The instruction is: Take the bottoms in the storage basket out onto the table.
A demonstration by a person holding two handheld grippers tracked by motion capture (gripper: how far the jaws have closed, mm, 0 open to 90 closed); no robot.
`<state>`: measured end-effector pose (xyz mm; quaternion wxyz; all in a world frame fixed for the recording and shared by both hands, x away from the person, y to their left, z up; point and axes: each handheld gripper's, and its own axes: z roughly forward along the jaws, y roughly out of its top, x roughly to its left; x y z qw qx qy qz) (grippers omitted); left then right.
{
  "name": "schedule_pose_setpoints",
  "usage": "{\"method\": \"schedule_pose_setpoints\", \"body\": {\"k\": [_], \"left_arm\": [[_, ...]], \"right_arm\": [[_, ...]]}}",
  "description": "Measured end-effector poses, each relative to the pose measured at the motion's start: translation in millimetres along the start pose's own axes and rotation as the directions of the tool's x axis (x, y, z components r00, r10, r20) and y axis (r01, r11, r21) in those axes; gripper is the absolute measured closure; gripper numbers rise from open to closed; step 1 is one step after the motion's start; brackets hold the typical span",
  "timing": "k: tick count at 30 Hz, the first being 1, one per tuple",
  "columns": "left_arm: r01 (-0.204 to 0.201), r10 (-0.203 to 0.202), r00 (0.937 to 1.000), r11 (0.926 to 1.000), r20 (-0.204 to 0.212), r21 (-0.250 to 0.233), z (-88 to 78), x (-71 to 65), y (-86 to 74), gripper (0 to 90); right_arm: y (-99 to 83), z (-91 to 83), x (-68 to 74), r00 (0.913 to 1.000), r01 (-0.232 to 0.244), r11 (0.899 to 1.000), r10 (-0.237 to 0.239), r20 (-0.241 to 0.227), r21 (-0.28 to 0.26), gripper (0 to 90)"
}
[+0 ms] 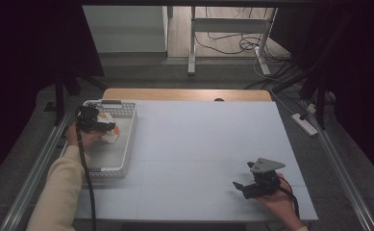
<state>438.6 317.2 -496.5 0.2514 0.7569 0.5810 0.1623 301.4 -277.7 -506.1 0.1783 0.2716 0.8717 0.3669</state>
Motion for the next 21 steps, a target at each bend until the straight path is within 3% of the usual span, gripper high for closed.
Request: {"method": "schedule_pose_setpoints", "body": {"k": [15,21], "left_arm": [[-0.082,0.087,0.9952,0.9917,-0.046,0.099,13.8,-8.8,0.6,14.1],[-0.108,0.121,0.9896,0.9820,-0.077,0.155,20.1,-11.4,1.2,16.9]], "right_arm": [[-0.1,0.2,0.0,1.0000,-0.003,1.000,0.003,-0.003,0.001,8.8],[-0.2,0.5,0.1,1.0000,-0.004,1.000,0.004,-0.003,-0.001,8.7]]}}
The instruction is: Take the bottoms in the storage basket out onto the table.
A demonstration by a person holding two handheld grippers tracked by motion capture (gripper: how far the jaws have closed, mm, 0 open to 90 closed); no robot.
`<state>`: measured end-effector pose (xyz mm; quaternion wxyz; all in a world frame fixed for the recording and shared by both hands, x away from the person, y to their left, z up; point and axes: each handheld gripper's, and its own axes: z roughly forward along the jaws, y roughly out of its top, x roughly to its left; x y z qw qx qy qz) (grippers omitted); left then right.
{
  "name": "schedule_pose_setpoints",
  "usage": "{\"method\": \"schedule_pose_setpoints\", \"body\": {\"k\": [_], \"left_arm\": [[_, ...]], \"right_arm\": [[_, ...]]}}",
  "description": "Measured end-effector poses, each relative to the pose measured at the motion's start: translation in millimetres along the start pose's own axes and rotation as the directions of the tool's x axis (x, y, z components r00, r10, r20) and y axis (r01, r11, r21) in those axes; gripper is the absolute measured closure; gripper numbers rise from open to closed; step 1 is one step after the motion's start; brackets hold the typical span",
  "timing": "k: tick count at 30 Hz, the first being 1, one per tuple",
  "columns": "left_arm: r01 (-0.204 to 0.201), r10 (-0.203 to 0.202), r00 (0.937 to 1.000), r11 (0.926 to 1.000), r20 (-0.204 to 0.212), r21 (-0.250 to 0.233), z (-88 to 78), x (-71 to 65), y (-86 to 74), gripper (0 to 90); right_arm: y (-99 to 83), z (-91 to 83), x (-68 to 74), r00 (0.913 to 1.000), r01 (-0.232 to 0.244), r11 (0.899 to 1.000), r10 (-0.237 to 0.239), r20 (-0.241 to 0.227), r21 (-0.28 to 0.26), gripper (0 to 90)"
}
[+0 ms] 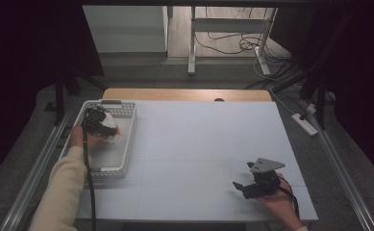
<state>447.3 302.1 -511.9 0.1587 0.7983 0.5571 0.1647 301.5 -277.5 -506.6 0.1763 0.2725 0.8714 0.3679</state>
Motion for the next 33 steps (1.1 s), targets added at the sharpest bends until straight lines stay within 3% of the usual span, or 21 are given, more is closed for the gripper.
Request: {"method": "schedule_pose_setpoints", "body": {"k": [7,9,12,21,28,33], "left_arm": [[-0.017,0.018,0.9996,0.9993,-0.023,0.033,5.0,-1.6,2.1,23.0],[-0.008,0.008,1.0000,0.9998,0.003,0.018,6.1,0.4,0.6,34.4],[0.005,-0.005,1.0000,0.9999,0.005,0.011,5.5,3.0,-0.6,43.7],[0.013,-0.013,0.9999,0.9999,0.007,0.007,4.6,2.9,-1.2,54.9],[0.006,-0.006,1.0000,1.0000,0.000,0.005,2.1,1.7,-0.6,59.9],[-0.007,0.007,1.0000,0.9999,0.000,-0.010,-3.3,-0.7,0.7,68.4]], "right_arm": [[0.0,-0.3,-0.3,1.0000,-0.001,1.000,0.001,0.002,0.000,8.8],[0.0,-0.2,-0.2,1.0000,0.000,1.000,0.000,0.004,0.003,8.7],[0.0,-0.7,-0.4,1.0000,-0.002,1.000,0.002,0.004,-0.005,8.8],[0.1,-0.2,-0.1,1.0000,0.000,1.000,0.000,0.004,0.002,8.8],[-0.1,0.4,0.1,1.0000,0.003,1.000,-0.003,0.002,0.003,8.8],[-0.1,0.5,0.0,1.0000,0.001,1.000,-0.001,0.003,0.004,8.8]]}}
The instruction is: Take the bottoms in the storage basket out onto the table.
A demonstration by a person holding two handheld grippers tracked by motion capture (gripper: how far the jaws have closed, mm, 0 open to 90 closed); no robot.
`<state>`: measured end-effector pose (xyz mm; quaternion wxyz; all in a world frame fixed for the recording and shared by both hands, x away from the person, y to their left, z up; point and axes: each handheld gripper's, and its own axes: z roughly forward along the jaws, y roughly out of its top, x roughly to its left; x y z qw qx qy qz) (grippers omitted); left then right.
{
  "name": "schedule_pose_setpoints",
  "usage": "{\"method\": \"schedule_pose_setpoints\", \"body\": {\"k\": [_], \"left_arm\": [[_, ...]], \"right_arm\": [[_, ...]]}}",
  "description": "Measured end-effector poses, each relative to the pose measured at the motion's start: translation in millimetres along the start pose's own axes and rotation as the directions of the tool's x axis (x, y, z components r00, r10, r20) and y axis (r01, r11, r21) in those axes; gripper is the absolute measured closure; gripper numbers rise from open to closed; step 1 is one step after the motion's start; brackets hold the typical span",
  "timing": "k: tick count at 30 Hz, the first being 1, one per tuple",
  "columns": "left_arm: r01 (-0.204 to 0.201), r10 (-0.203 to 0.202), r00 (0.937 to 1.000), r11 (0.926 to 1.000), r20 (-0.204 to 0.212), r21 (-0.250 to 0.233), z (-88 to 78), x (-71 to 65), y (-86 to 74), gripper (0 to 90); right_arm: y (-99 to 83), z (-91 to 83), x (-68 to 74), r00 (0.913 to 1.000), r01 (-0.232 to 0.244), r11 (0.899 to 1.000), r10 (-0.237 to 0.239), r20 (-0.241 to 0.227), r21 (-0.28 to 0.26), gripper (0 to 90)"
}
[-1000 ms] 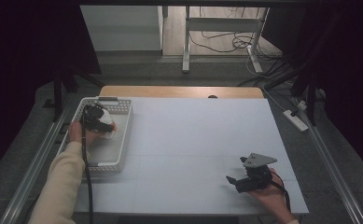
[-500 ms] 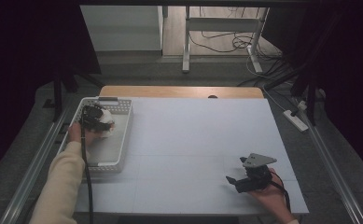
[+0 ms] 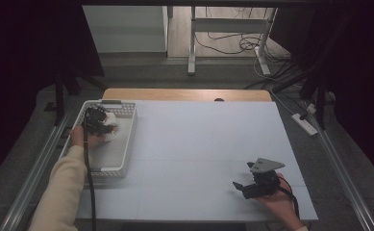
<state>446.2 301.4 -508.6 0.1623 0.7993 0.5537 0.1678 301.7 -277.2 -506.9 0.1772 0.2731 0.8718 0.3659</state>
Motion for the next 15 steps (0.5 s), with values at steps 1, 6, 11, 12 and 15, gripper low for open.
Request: {"method": "schedule_pose_setpoints", "body": {"k": [1,6,11,12,15], "left_arm": [[-0.004,0.004,1.0000,1.0000,0.002,-0.001,-1.0,-0.1,0.1,68.9],[0.004,-0.004,1.0000,0.9997,0.006,-0.026,-9.0,0.8,-1.4,69.7],[0.042,-0.038,0.9986,0.9936,0.036,-0.105,-28.7,-0.4,-7.1,69.8],[0.048,-0.043,0.9982,0.9913,0.042,-0.122,-32.0,-0.5,-9.0,69.8],[0.053,-0.049,0.9982,0.9885,0.034,-0.142,-37.9,-1.6,-14.3,69.8]], "right_arm": [[0.0,0.0,0.0,1.0000,0.000,1.000,0.000,0.001,0.000,8.8],[-0.1,-0.1,0.0,1.0000,0.000,1.000,0.000,0.001,0.002,8.8],[-0.1,0.2,0.1,1.0000,0.000,1.000,0.000,0.002,0.002,8.8],[-0.1,0.2,0.1,1.0000,0.000,1.000,0.000,0.002,0.002,8.8],[-0.1,0.5,0.2,1.0000,0.001,1.000,-0.001,0.003,0.005,8.8]]}}
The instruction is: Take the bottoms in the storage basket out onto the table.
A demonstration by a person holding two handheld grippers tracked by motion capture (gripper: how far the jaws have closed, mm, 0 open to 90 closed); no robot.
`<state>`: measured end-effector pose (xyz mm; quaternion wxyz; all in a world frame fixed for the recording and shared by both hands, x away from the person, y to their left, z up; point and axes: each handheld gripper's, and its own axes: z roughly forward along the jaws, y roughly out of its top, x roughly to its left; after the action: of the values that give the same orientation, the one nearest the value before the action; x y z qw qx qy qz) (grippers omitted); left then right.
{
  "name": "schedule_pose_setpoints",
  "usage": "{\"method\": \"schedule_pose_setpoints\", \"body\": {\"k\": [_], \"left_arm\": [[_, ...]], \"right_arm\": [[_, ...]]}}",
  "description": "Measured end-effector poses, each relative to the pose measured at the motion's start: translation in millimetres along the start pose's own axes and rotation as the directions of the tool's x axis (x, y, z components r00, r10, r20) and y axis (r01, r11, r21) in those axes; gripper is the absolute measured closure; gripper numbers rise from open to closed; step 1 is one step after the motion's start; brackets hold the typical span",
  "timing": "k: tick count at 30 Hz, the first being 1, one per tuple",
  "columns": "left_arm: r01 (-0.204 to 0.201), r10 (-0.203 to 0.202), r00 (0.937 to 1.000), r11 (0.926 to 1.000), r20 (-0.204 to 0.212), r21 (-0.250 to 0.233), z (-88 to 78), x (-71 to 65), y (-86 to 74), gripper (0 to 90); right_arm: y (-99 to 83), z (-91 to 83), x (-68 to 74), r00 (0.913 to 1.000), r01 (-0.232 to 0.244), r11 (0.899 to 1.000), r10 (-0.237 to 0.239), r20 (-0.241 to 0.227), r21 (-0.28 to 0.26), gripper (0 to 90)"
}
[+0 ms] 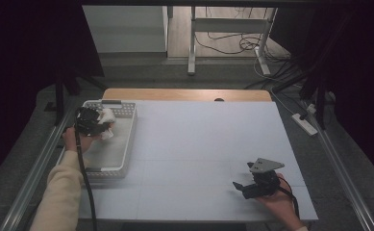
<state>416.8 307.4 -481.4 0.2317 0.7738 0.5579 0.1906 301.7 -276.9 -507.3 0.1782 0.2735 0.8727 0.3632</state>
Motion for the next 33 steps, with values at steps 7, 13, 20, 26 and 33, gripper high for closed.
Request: {"method": "schedule_pose_setpoints", "body": {"k": [7,13,20,26,33], "left_arm": [[0.029,-0.028,0.9992,0.9980,0.028,-0.056,-8.2,1.2,-9.9,69.8],[0.052,-0.047,0.9979,0.9933,0.044,-0.103,-16.5,3.0,-16.1,69.8],[0.074,-0.060,0.9940,0.9845,0.092,-0.159,-25.0,3.1,-21.7,69.8],[0.073,-0.054,0.9929,0.9800,0.106,-0.185,-27.4,3.4,-22.7,69.8],[0.116,-0.081,0.9828,0.9694,0.166,-0.217,-33.8,4.5,-28.9,69.7]], "right_arm": [[-0.2,1.5,-0.5,1.0000,0.000,1.000,0.000,0.002,0.008,8.8],[-0.5,1.4,-0.6,0.9999,-0.007,1.000,0.007,0.010,0.008,8.8],[-0.7,1.4,-0.7,0.9998,-0.008,1.000,0.007,0.017,0.009,8.8],[-1.8,2.5,-1.3,0.9997,-0.010,1.000,0.009,0.024,0.021,8.8],[-1.7,1.5,-1.4,0.9995,-0.005,1.000,0.005,0.030,0.020,8.8]]}}
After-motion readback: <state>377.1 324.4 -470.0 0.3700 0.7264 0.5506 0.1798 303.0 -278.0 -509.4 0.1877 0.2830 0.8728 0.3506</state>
